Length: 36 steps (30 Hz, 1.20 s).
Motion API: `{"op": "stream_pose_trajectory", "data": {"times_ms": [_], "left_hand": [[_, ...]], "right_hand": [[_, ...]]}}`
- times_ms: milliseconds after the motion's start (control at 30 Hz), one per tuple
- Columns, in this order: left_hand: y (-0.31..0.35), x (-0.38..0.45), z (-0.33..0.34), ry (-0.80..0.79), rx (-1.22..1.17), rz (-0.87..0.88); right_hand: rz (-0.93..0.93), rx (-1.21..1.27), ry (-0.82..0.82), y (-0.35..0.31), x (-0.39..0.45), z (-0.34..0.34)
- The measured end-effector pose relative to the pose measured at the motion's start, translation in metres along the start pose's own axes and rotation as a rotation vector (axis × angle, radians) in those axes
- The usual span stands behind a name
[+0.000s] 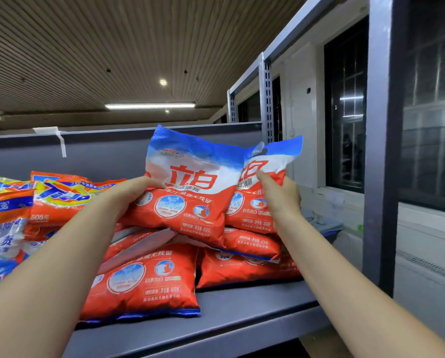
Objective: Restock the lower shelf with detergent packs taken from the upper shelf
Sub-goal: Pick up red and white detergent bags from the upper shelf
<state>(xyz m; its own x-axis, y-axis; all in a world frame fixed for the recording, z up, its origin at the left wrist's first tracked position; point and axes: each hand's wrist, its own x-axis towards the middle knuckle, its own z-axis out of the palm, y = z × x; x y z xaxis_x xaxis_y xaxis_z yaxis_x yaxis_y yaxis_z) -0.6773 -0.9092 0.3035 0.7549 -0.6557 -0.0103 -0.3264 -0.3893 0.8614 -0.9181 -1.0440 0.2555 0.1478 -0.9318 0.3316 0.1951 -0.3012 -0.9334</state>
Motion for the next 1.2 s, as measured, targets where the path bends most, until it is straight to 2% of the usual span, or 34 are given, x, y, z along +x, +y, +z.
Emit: {"op": "stream_pose_trajectory", "data": {"times_ms": [133,233,400,533,633,767,1000,1100,1200], "left_hand": [[0.006,-0.021,-0.009,-0.055,-0.077,0.010],[0.005,-0.036,-0.008,0.001,-0.064,0.048],[-0.002,-0.058,-0.001,0.367,-0.326,0.198],[-0.007,-0.083,0.008,0.638,-0.320,0.264],[-0.026,-0.106,0.010,0.773,-0.349,0.254],[-0.056,-0.149,0.017,0.915,-0.453,0.227],[-0.104,-0.205,0.039,0.959,-0.641,0.215],[-0.122,-0.233,0.058,0.910,-0.817,0.256],[-0.141,-0.256,0.077,0.874,-0.822,0.312]], "right_hand": [[-0.136,-0.069,0.132,0.003,-0.007,-0.001],[-0.187,-0.075,0.152,0.001,-0.016,-0.003],[-0.229,-0.044,0.121,-0.006,-0.031,-0.014],[-0.213,-0.005,0.151,-0.009,-0.044,-0.030],[-0.238,0.004,0.222,-0.006,-0.062,-0.045],[-0.273,0.064,0.236,-0.002,-0.088,-0.070],[-0.394,0.190,0.168,0.023,-0.133,-0.116],[-0.346,0.297,0.106,0.036,-0.149,-0.138],[-0.297,0.252,0.046,0.051,-0.163,-0.156]]}}
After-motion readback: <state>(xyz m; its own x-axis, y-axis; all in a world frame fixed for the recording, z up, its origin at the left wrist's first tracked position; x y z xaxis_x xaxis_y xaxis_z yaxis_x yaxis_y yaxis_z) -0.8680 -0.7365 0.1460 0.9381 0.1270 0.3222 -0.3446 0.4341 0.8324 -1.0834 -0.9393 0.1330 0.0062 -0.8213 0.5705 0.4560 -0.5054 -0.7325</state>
